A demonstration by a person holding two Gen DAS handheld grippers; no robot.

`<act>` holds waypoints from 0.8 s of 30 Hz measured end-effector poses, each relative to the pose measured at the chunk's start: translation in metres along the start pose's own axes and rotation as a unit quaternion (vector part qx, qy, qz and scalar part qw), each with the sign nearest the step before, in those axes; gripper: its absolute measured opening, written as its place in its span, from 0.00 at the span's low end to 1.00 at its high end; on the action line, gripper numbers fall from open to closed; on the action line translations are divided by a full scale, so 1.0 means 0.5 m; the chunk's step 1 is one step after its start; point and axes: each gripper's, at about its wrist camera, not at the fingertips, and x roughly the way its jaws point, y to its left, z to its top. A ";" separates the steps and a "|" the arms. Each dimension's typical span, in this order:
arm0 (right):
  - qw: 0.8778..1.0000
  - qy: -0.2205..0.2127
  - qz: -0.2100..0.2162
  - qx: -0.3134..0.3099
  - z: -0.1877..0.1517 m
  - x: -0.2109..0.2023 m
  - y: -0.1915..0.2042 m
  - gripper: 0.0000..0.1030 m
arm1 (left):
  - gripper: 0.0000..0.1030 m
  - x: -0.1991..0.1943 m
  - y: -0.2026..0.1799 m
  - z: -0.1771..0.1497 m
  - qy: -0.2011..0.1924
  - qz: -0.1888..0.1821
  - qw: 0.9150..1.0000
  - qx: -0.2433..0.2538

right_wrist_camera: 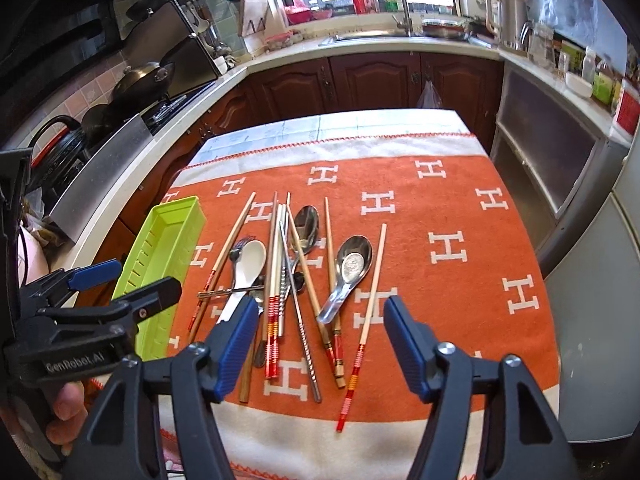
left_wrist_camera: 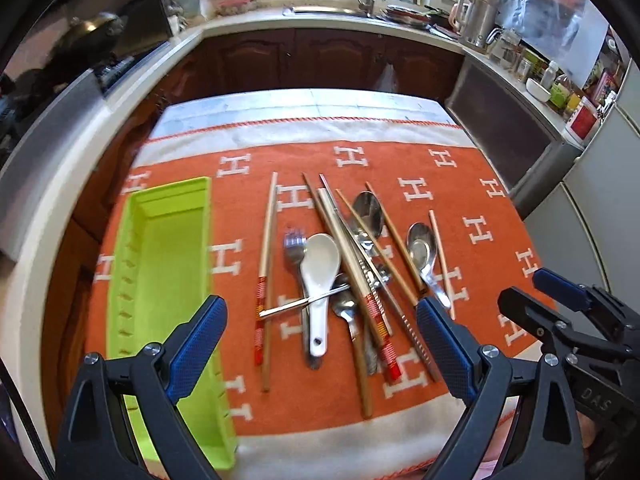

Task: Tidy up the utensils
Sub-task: 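Reach the left gripper toward a steel spoon while the right gripper grasps a striped chopstick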

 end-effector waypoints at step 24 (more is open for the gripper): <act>0.990 0.110 -0.054 -0.070 -0.040 0.232 -0.054 0.23 | 0.30 0.240 -0.107 0.079 0.115 -0.082 0.990 -0.007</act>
